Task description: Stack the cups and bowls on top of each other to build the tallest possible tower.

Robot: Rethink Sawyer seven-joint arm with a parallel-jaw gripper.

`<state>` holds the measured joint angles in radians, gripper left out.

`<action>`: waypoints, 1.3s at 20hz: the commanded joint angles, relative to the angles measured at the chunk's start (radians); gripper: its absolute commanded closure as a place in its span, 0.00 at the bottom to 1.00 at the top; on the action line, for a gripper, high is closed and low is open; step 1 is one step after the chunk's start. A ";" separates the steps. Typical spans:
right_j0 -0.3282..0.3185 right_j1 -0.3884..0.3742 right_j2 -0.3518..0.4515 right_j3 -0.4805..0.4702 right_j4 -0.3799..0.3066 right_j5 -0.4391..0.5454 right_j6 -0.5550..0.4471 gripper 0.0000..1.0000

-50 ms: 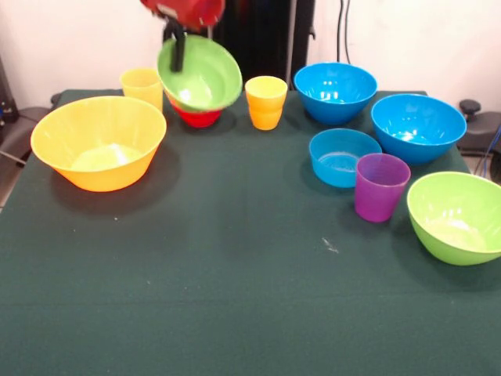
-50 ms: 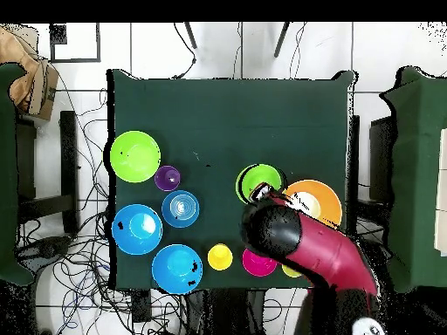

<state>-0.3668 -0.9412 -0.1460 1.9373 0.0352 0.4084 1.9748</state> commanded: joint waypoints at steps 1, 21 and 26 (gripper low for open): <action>-0.068 -0.231 0.068 0.154 -0.082 0.233 -0.236 1.00; -0.468 -0.272 0.320 0.359 -0.228 0.023 -0.447 1.00; -0.429 -0.014 0.314 0.215 -0.383 -0.111 -0.300 1.00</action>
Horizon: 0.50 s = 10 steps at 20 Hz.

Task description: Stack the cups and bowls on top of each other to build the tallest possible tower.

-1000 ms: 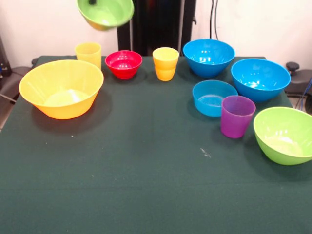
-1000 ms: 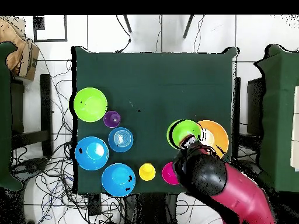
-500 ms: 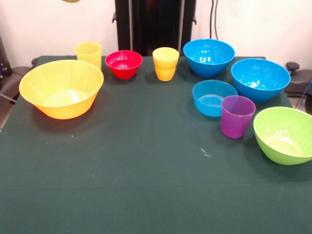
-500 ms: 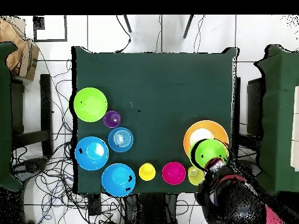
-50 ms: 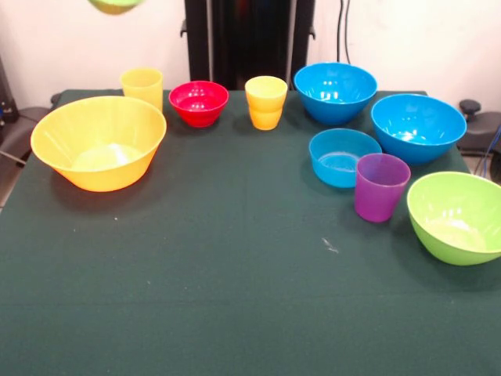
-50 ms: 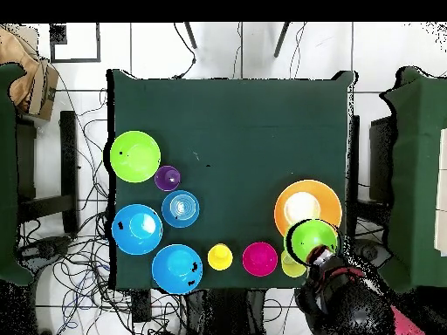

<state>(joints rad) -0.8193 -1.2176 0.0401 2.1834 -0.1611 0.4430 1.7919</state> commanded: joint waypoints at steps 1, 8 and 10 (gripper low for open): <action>0.029 0.311 0.128 -0.060 -0.204 -0.166 -0.101 1.00; -0.012 0.520 0.171 -0.189 -0.307 -0.295 -0.073 1.00; -0.010 0.552 0.170 -0.217 -0.338 -0.305 -0.068 1.00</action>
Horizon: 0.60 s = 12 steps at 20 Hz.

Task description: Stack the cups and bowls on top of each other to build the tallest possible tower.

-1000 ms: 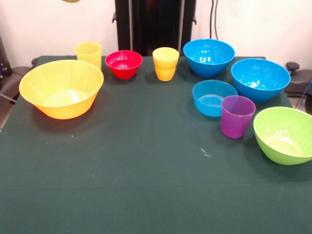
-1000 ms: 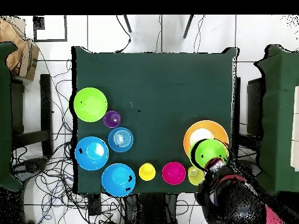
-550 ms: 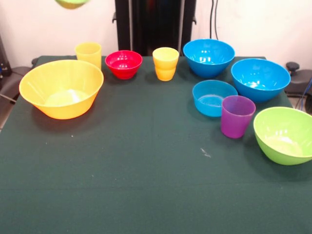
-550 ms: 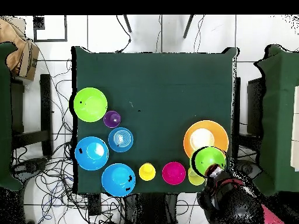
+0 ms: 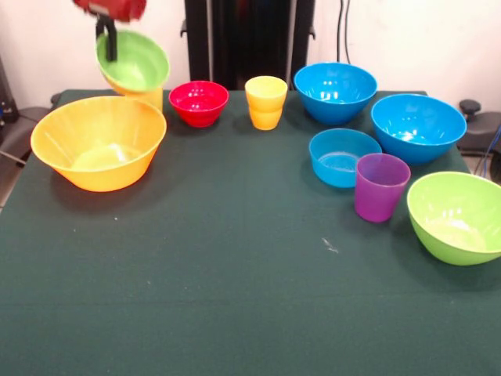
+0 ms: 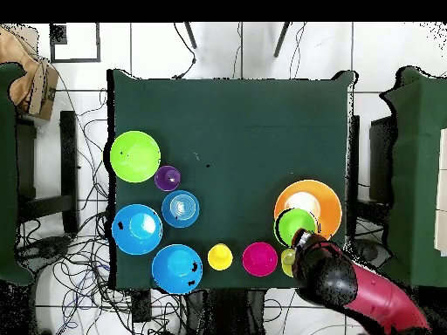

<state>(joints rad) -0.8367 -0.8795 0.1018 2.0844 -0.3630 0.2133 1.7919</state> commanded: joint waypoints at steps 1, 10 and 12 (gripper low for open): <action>0.013 0.226 0.102 -0.130 -0.148 -0.083 -0.059 1.00; -0.033 0.225 0.166 -0.119 -0.204 -0.079 -0.041 1.00; -0.040 0.231 0.172 -0.121 -0.215 -0.084 -0.037 1.00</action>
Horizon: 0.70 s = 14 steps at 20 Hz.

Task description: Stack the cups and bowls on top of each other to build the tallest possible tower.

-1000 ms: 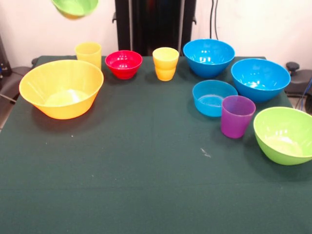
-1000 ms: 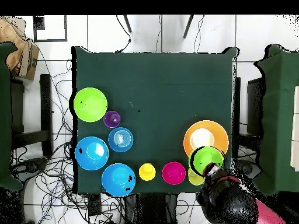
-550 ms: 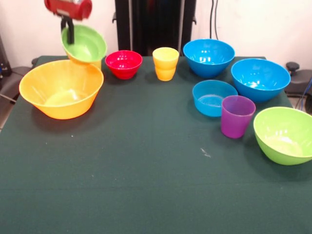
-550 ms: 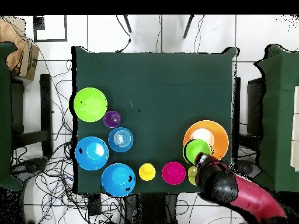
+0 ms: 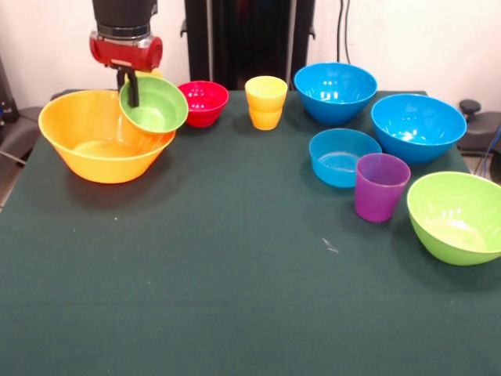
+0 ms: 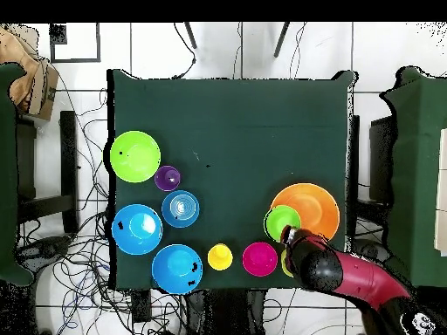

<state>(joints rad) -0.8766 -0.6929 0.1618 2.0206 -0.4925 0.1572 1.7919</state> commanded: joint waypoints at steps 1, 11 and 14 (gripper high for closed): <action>-0.004 0.045 0.118 -0.057 -0.089 -0.028 -0.036 1.00; -0.068 0.039 0.192 -0.033 -0.104 -0.009 -0.035 1.00; -0.096 0.029 0.223 -0.020 -0.107 0.012 -0.049 1.00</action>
<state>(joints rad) -0.9575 -0.6878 0.2428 2.0196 -0.5377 0.1570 1.7919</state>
